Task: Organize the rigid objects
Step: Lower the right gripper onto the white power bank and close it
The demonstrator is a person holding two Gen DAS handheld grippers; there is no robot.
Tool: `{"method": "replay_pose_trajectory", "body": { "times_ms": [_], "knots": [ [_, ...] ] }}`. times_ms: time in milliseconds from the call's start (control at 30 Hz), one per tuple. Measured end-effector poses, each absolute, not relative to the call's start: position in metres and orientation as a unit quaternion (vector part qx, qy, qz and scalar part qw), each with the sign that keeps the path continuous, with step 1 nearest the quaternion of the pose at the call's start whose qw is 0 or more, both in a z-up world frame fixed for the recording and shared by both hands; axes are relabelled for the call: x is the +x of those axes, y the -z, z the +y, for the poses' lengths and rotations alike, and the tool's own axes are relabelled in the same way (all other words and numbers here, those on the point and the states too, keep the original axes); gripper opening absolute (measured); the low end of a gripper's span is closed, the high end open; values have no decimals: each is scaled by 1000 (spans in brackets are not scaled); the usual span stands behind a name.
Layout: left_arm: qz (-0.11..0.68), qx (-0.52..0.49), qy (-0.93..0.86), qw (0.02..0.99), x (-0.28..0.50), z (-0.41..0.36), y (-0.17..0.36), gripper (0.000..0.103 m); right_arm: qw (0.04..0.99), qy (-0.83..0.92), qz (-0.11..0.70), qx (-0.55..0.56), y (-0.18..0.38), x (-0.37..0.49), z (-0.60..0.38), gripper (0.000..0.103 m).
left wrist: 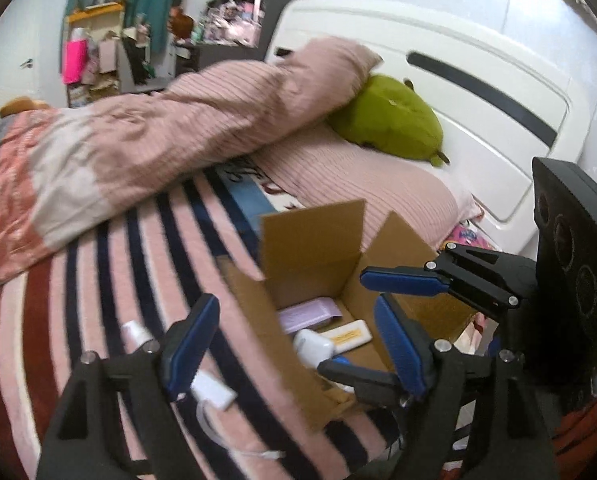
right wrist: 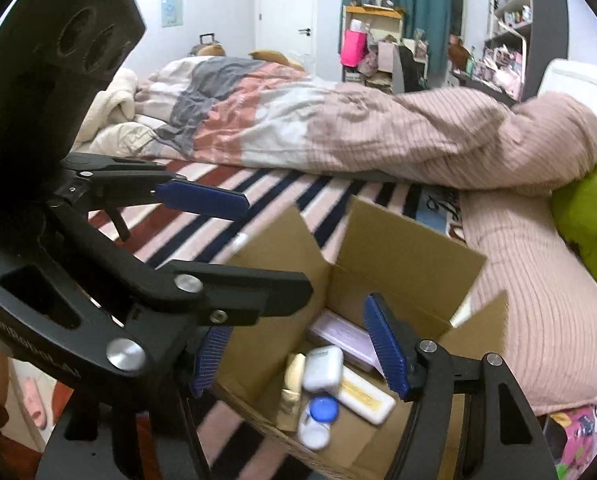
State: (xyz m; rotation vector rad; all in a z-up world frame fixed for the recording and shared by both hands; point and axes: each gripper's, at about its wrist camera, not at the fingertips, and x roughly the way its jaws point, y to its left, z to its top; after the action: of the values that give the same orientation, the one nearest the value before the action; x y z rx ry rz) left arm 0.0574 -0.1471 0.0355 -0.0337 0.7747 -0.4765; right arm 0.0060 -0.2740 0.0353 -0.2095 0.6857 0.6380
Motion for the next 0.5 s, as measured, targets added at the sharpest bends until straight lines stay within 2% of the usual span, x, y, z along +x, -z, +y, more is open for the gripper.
{"method": "replay_pose_trajectory", "body": {
  "times_ms": [267,500],
  "knots": [
    [352,-54,121,927,22,-36,-34,80,862,-380,315,-112,-47,-5,-189,63],
    [358,-96,61,927,4,39,7,80,829,-413,351,-136,-11,1,-110,63]
  ]
}}
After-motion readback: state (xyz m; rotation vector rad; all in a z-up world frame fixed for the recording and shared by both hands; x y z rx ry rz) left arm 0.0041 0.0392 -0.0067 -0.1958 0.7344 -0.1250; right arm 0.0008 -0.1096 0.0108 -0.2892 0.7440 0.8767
